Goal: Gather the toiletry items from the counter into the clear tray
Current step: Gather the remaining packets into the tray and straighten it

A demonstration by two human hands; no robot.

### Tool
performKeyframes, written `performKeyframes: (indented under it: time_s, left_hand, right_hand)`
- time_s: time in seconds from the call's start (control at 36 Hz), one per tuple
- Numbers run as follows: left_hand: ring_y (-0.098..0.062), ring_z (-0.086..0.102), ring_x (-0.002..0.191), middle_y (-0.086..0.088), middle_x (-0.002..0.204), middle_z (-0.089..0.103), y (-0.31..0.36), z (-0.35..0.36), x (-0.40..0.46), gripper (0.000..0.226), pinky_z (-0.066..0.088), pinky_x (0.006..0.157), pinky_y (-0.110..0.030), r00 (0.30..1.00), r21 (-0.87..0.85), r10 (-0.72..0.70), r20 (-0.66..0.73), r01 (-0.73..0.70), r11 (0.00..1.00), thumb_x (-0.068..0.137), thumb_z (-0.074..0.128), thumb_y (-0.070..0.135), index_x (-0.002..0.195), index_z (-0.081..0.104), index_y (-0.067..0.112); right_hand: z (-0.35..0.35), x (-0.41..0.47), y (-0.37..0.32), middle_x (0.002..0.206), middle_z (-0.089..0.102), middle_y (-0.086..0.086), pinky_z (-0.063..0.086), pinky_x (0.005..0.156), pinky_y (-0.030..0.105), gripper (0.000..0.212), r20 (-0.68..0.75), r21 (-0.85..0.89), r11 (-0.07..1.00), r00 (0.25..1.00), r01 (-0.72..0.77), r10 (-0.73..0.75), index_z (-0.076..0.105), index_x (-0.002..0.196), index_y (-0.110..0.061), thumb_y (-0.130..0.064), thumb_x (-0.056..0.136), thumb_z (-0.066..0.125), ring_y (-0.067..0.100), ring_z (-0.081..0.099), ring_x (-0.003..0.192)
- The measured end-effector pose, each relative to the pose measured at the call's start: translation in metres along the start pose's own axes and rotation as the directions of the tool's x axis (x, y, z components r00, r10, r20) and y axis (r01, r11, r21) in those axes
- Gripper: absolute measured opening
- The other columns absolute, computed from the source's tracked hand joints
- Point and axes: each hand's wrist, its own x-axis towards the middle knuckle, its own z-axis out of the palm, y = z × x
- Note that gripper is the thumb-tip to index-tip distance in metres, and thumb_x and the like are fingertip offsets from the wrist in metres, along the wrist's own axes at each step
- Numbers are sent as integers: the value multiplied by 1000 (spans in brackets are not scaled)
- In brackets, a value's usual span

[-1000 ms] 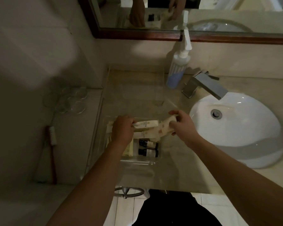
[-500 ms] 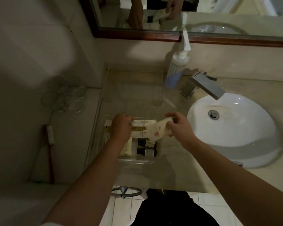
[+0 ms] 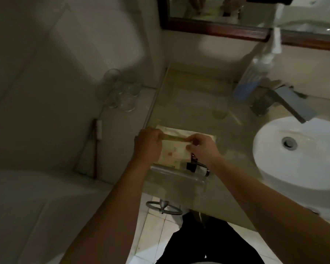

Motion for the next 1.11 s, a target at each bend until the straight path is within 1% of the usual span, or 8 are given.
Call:
performKeyframes:
  time_s: [0.14, 0.28, 0.47, 0.58, 0.81, 0.89, 1.0, 1.11]
  left_hand:
    - [-27, 58, 103, -3, 110, 64, -9, -8, -16, 33, 51, 88, -43, 997, -44, -49, 51, 52, 998, 80, 56, 22, 111, 68, 28]
    - [-28, 55, 106, -4, 115, 63, -6, -6, -22, 37, 49, 88, -42, 990, 37, -83, 111, 80, 996, 76, 70, 30, 112, 66, 26]
    - [-28, 51, 112, -4, 123, 57, 5, 0, -25, 37, 46, 91, -42, 992, 101, -77, 102, 66, 993, 80, 67, 35, 116, 64, 26]
    - [-29, 54, 110, -7, 120, 59, 36, -2, -17, 35, 49, 90, -43, 997, 67, 9, 83, -15, 998, 82, 64, 32, 115, 65, 23]
    - [-30, 57, 105, -7, 114, 60, 175, 10, 10, 30, 49, 89, -41, 959, 48, 276, 68, -279, 959, 80, 63, 25, 110, 67, 20]
    - [-31, 58, 104, -8, 114, 61, 245, 21, 14, 32, 49, 88, -39, 916, 63, 393, 75, -398, 915, 79, 65, 23, 111, 68, 21]
    - [-34, 64, 94, -10, 103, 66, 340, 50, 16, 33, 52, 79, -39, 848, 45, 521, 95, -527, 849, 72, 63, 22, 104, 70, 20]
    - [-30, 60, 101, -7, 108, 64, 427, 96, 8, 29, 50, 89, -41, 777, -10, 618, 119, -622, 783, 77, 65, 27, 105, 67, 20]
  right_hand:
    - [23, 0, 0, 83, 69, -4, 57, 66, 29, 13, 15, -128, 992, 1000, 18, -16, 68, 92, -23, -15, 83, 71, 13, 67, 74]
    - [25, 1, 3, 92, 67, -3, 49, 69, 25, 20, 34, -235, 968, 996, 92, -86, 69, 104, -20, -18, 83, 70, 14, 64, 81]
    - [4, -11, 4, 110, 67, 0, 51, 86, 30, 28, 33, -305, 939, 987, 159, -156, 67, 114, -17, -18, 86, 64, 17, 63, 99]
    - [-38, -19, 2, 111, 67, 0, 47, 77, 25, 28, -19, -310, 943, 991, 120, -133, 65, 115, -18, -16, 88, 60, 17, 63, 94]
    - [-192, -48, 12, 108, 70, 6, 48, 82, 30, 30, -305, -333, 942, 940, 47, -155, 66, 115, -16, -17, 86, 61, 23, 65, 96]
    - [-257, -70, 31, 104, 70, 3, 52, 84, 33, 29, -438, -270, 963, 890, 4, -126, 66, 114, -16, -20, 86, 61, 20, 64, 93]
    - [-339, -103, 72, 101, 66, -1, 51, 69, 26, 29, -534, -199, 979, 843, -48, -67, 63, 113, -20, -21, 85, 62, 15, 63, 84]
    - [-419, -130, 129, 102, 65, 2, 54, 78, 36, 31, -617, -141, 983, 787, -114, 3, 63, 113, -20, -21, 82, 63, 21, 63, 91]
